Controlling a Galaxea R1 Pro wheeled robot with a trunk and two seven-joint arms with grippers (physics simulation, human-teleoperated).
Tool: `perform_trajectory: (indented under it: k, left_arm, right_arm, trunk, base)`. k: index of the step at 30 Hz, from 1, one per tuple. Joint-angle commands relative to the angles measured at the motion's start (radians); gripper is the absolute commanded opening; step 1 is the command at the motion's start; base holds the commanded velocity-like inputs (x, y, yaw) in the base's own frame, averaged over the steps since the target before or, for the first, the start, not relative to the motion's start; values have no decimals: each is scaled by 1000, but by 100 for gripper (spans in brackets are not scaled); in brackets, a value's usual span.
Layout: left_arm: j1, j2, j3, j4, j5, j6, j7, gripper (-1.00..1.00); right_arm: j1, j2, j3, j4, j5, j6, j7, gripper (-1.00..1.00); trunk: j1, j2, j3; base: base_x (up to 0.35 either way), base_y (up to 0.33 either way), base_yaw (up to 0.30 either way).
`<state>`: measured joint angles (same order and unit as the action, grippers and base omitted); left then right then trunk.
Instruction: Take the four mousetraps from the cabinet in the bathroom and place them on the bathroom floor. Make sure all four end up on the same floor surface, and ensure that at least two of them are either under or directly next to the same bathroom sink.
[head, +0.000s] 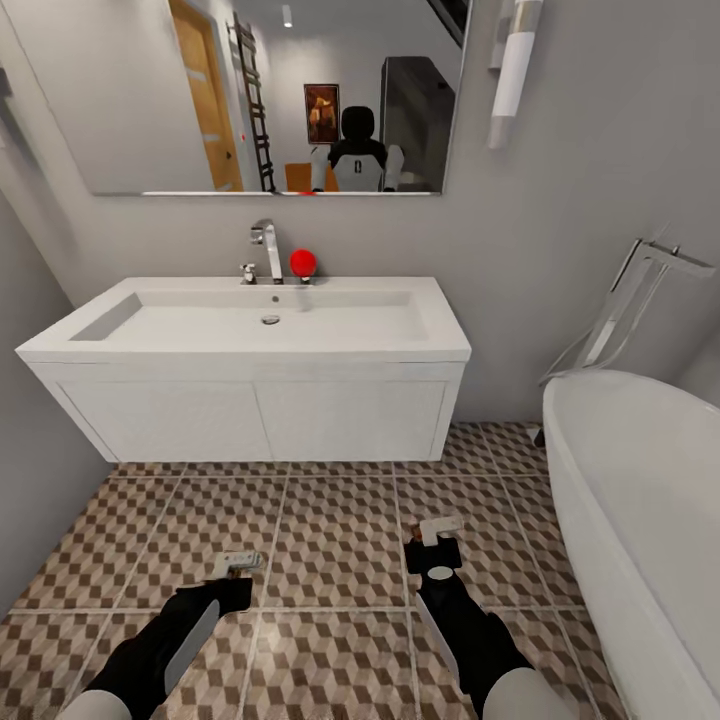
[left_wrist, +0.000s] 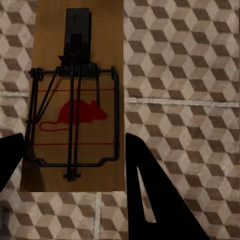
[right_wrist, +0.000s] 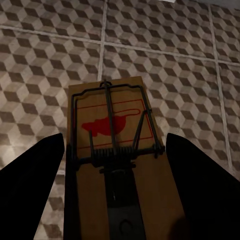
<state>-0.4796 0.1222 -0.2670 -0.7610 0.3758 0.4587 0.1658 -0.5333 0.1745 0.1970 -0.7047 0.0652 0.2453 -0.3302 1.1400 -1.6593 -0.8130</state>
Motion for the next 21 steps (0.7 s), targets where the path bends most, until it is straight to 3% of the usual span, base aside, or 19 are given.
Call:
perform_trajectory:
  k: [1,11,21]
  left_arm:
    - [-1,5,-6,-7,9,-17,7,-100]
    - [-1,20,-16,-43,6,-143,5,-100]
    - [-1,28,-17,-46,6,-170,5,-100]
  right_arm:
    - [0,0,2,-1,7,9,-4,-100]
    - [0,0,4,0,7,7,-2,-100]
    - [0,0,3,1,7,5,0,-100]
  trunk:
    - [4,-8,-6]
    - [42,-78,-53]
    - [81,-148,-101]
  base:
    - [0,0,0]
    - [0,0,0]
    - [0,0,0]
